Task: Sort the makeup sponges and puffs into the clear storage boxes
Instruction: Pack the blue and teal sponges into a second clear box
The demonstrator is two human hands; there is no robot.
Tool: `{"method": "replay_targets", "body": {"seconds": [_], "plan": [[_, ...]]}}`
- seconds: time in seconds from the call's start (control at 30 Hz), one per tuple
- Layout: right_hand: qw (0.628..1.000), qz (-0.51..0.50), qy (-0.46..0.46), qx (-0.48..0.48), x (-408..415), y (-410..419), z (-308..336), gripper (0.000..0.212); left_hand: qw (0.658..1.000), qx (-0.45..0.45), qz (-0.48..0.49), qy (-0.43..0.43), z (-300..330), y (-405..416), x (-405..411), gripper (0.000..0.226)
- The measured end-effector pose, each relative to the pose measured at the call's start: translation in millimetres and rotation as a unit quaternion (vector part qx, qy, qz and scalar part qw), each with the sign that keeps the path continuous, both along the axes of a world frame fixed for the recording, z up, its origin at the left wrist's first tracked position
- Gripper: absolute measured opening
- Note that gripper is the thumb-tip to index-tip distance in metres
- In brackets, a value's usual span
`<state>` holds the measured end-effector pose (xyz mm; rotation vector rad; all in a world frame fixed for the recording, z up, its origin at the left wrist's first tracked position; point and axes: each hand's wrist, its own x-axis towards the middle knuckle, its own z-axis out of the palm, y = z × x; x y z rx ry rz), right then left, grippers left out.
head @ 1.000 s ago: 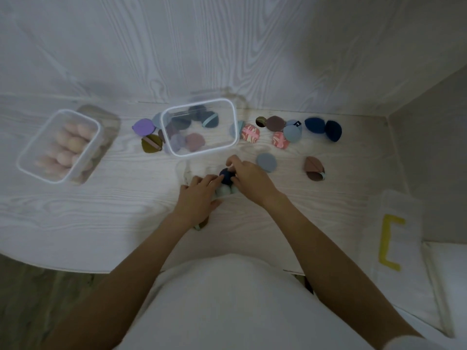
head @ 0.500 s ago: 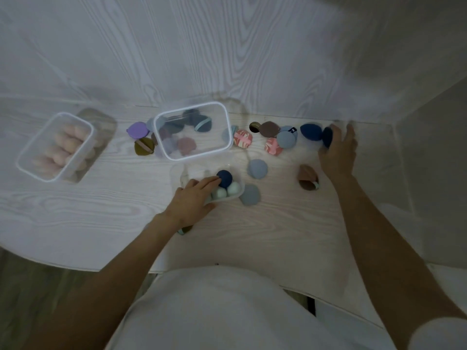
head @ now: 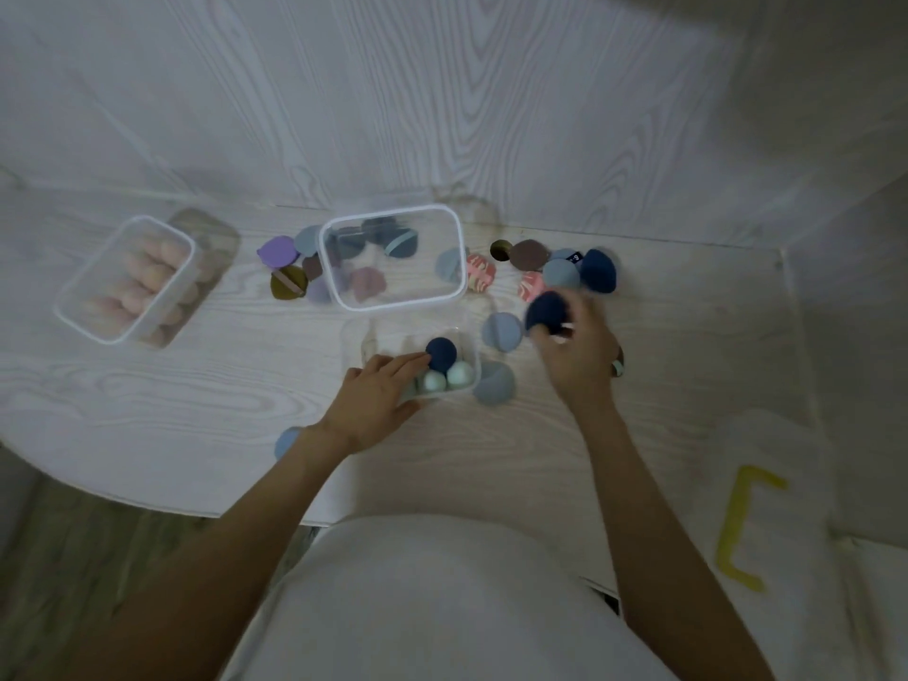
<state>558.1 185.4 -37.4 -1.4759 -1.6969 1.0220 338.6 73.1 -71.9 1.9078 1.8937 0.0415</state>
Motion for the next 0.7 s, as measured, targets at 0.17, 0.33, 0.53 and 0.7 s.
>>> {"method": "replay_targets", "body": {"seconds": [0.17, 0.33, 0.53, 0.7], "plan": [[0.978, 0.205, 0.036, -0.035, -86.7, -20.9, 7.2, 0.036, 1.0, 0.015, -0.003, -0.007, 0.4, -0.2, -1.3, 0.061], [0.949, 0.28, -0.146, 0.018, -106.3, -23.7, -22.7, 0.032, 0.993, 0.064, 0.026, -0.1, 1.8, -7.1, -5.0, 0.048], [0.887, 0.294, -0.347, 0.083, -112.5, -31.6, -31.5, 0.032, 0.988, 0.094, 0.016, -0.125, -1.7, -17.7, -11.4, 0.037], [0.889, 0.297, -0.342, 0.068, -114.2, -33.0, -37.8, 0.019, 0.99, 0.086, 0.06, -0.097, -2.9, -16.7, -14.9, 0.042]]}}
